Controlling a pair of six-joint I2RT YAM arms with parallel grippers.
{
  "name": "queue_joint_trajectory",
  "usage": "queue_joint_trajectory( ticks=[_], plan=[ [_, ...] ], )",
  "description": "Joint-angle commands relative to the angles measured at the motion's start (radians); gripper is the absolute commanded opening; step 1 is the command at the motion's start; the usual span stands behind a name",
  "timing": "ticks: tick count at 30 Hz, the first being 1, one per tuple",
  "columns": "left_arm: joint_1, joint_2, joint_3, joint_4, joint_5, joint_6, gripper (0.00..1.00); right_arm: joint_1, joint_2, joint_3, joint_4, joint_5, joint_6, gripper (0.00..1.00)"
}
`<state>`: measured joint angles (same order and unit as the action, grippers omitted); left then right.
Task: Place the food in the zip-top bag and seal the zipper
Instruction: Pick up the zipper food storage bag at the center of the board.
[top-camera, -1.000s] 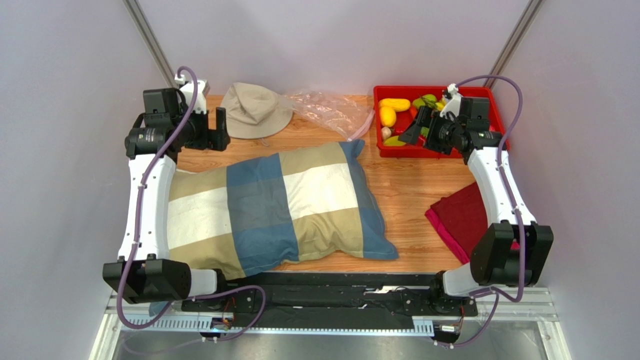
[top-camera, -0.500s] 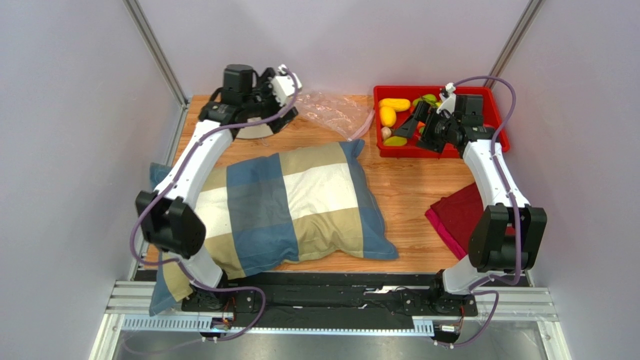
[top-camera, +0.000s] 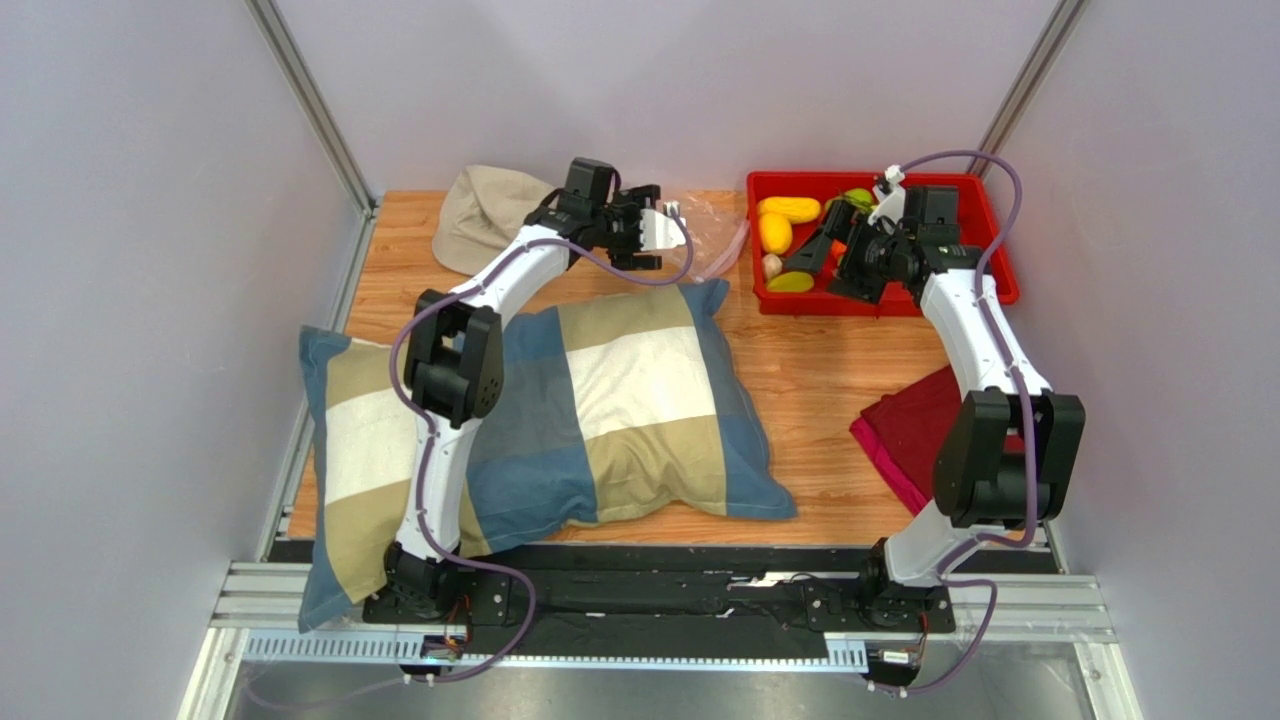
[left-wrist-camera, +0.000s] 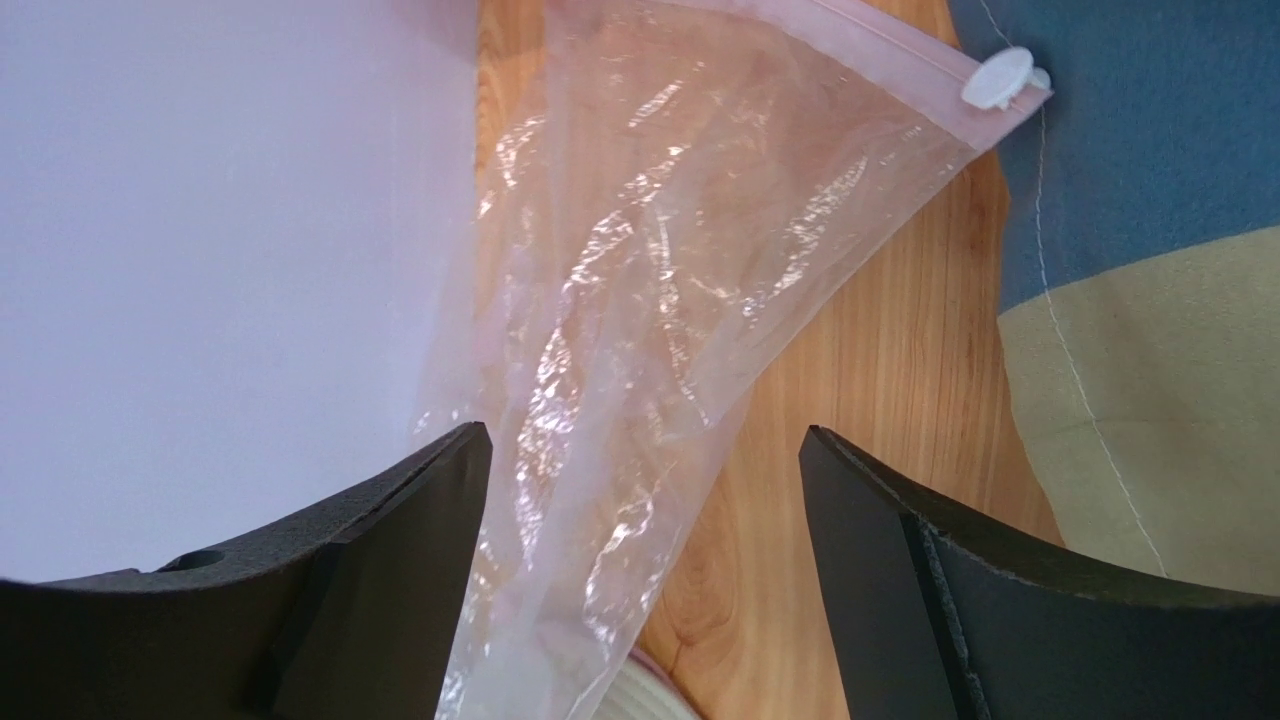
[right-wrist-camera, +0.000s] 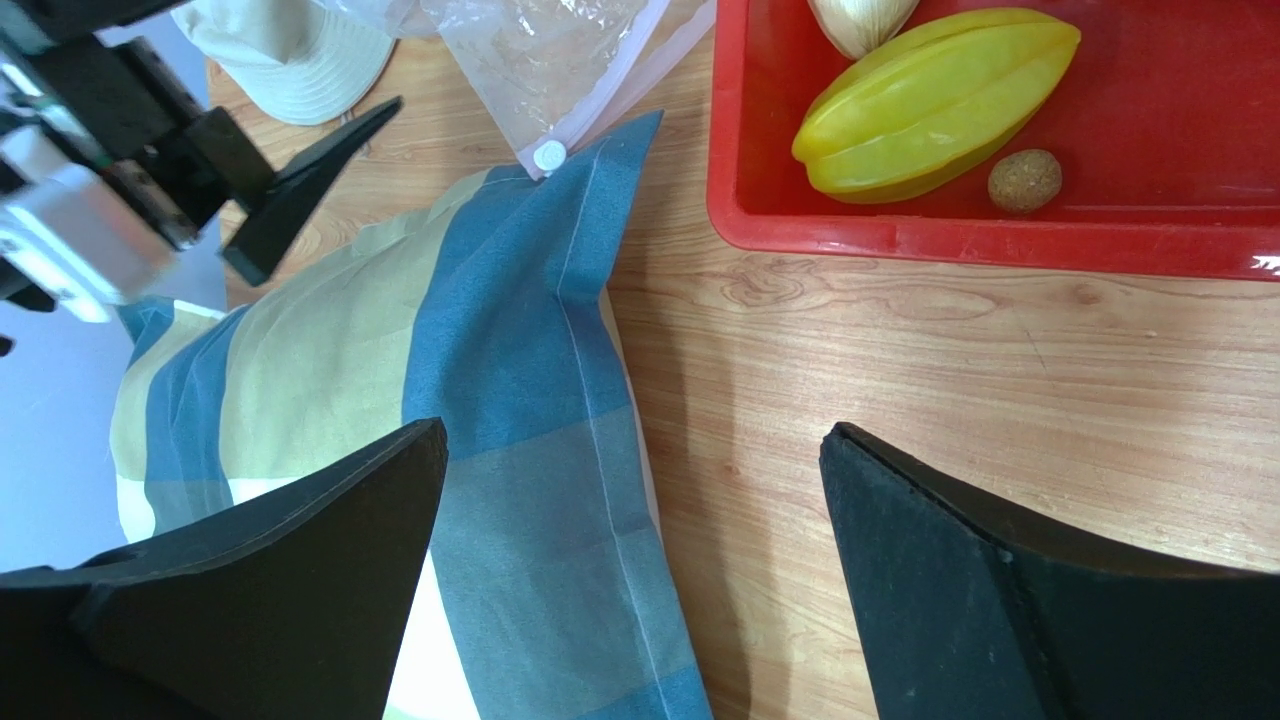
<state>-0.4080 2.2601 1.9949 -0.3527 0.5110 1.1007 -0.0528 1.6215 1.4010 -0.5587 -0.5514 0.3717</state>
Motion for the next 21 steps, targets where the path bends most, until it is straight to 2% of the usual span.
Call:
queue_joint_trajectory(
  ticks=[1, 6, 9, 12, 15, 16, 17, 18, 21],
  plan=[
    [-0.017, 0.032, 0.067, 0.023, 0.075, 0.189, 0.84, 0.002, 0.028, 0.053, 0.010, -0.012, -0.005, 1.00],
    [-0.026, 0.110, 0.097, 0.007, 0.074, 0.277, 0.84, 0.002, 0.044, 0.066, 0.000, -0.005, -0.007, 1.00],
    [-0.034, 0.162, 0.122, 0.064, 0.057, 0.288, 0.79, 0.002, 0.040, 0.058, 0.000, -0.001, -0.011, 1.00],
    [-0.046, 0.229, 0.221, 0.104, 0.005, 0.248, 0.72, 0.001, 0.037, 0.053, 0.000, 0.002, -0.016, 1.00],
    [-0.048, 0.274, 0.280, 0.078, 0.004, 0.238, 0.53, 0.001, 0.043, 0.059, 0.000, -0.001, -0.014, 1.00],
    [-0.048, 0.274, 0.280, 0.093, 0.003, 0.237, 0.37, 0.001, 0.044, 0.064, -0.001, -0.002, -0.014, 1.00],
    [-0.051, 0.270, 0.278, 0.101, 0.003, 0.225, 0.29, 0.001, 0.047, 0.076, -0.001, -0.004, -0.013, 1.00],
    [-0.049, 0.265, 0.277, 0.110, 0.001, 0.217, 0.00, 0.001, 0.055, 0.084, -0.001, -0.008, -0.013, 1.00],
    [-0.043, 0.221, 0.256, 0.167, -0.014, 0.139, 0.00, 0.001, 0.066, 0.118, -0.003, -0.021, -0.005, 1.00]
  ],
)
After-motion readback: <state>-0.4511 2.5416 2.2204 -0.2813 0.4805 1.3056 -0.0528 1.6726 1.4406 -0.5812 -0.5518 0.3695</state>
